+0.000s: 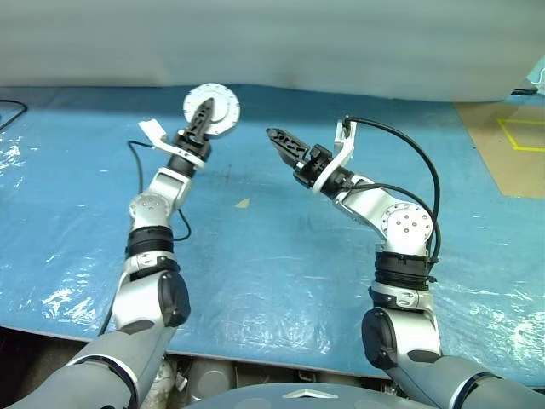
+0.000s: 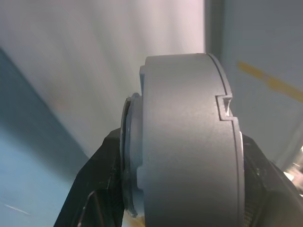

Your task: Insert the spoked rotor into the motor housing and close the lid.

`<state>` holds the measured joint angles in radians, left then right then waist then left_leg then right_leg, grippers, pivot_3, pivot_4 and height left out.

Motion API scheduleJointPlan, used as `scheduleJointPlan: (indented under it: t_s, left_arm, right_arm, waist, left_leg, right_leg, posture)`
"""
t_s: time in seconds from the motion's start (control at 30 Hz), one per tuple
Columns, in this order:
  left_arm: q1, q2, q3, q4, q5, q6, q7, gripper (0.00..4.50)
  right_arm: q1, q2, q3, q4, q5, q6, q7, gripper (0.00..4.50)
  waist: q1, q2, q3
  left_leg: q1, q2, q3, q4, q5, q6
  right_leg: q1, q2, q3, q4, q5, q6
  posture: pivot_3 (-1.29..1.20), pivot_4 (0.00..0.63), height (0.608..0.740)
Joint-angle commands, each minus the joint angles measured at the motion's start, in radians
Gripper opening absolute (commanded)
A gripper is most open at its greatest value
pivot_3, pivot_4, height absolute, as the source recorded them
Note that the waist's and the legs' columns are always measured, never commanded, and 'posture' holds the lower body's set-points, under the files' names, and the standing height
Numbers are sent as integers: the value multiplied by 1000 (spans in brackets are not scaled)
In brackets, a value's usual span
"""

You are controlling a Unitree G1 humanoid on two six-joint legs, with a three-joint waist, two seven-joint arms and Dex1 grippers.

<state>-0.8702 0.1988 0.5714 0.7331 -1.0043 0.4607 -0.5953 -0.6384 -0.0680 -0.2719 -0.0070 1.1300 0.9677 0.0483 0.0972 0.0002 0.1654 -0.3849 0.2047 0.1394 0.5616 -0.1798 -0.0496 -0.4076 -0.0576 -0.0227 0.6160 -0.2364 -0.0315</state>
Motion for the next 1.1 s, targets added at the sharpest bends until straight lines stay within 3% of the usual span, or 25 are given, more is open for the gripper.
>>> scheduleJointPlan:
  t_s: [0.03, 0.37, 0.6, 0.67, 0.73, 0.8, 1.1]
  left_arm:
    - [-59, 80, 44, 130, 74, -152, 25, 2356]
    - [-75, 132, 42, 401, 227, -269, 56, 2356]
    - [-50, 130, 31, 409, 286, -237, 50, 2356]
    - [-25, 122, 29, 338, 252, -148, -25, 2356]
    - [54, 105, 16, 138, 155, 61, -121, 2356]
    - [123, 94, 24, 1, 96, 185, -98, 2356]
    - [330, 9, 31, -315, 28, 305, 103, 2356]
  right_arm:
    - [35, -39, 6, -57, -41, -21, 14, 3928]
    - [66, -47, 48, -100, -83, -27, 33, 3928]
    - [71, -39, 61, -97, -110, -31, 44, 3928]
    - [75, -38, 62, -99, -114, -30, 46, 3928]
    - [80, -38, 65, -100, -120, -29, 48, 3928]
    - [82, -37, 66, -99, -125, -29, 49, 3928]
    - [81, -26, 83, -88, -152, -28, 65, 3928]
  waist:
    - [0, 0, 0]
    - [8, -8, 5]
    - [8, -8, 5]
    - [8, -8, 5]
    - [6, -8, 5]
    - [4, -8, 5]
    - [-3, -8, 5]
  left_leg:
    - [0, 0, 0, 0, 0, 0]
    - [-2, 0, -3, 1, 0, 0]
    - [-1, 0, -3, 1, 0, 0]
    - [-1, 0, -3, 1, 0, 0]
    - [-1, 0, -3, 1, 0, 0]
    - [-2, 0, -3, 1, 0, 0]
    - [1, 1, -2, 2, 0, 0]
  right_leg:
    - [0, 0, 0, 0, 0, 0]
    - [1, 0, -2, 0, 0, 0]
    - [1, 0, -2, 0, 0, 0]
    - [1, 0, -2, 1, 0, 0]
    - [1, 0, -2, 1, 0, 0]
    - [1, 0, -2, 1, 0, -1]
    - [1, 0, -1, 2, 0, -2]
  posture:
    - [0, 150, 740]
    - [0, 150, 740]
    - [0, 150, 740]
    - [0, 150, 740]
    - [0, 150, 740]
    - [0, 150, 740]
    - [0, 150, 740]
